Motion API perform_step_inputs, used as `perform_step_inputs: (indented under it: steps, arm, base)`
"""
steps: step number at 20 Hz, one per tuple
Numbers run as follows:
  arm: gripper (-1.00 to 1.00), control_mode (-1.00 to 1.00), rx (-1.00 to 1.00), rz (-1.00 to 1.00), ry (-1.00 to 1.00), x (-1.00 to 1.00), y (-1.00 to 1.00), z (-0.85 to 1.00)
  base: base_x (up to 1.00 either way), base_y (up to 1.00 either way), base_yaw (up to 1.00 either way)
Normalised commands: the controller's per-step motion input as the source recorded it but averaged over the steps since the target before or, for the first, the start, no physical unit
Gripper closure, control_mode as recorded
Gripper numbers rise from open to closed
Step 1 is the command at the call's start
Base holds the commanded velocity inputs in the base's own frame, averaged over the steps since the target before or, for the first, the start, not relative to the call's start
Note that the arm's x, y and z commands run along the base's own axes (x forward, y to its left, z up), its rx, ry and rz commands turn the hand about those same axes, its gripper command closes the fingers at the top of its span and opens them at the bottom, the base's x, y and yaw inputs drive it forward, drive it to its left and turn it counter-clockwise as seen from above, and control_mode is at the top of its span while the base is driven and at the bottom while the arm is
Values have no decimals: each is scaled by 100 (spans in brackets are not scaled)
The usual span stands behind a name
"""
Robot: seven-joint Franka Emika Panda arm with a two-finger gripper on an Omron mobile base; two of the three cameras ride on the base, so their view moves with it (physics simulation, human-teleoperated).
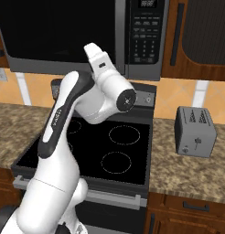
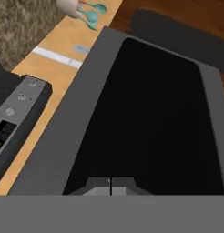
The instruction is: Open the microwave, place the bowl with waffle inside the microwave, then close the microwave door and turn it on.
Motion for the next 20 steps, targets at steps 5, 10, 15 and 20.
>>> perform_step_inputs:
  steps: [5, 10, 15, 20]
  arm:
    - [100, -100, 0, -2, 12, -35, -100, 0]
    - [100, -100, 0, -5, 0, -14, -82, -5]
    - [100, -100, 0, -13, 0, 25, -8, -22]
    - [100, -100, 0, -22, 2, 40, 0, -15]
  base:
    - [0, 0, 0]
    - [0, 0, 0]
    - [0, 0, 0]
    - [0, 0, 0]
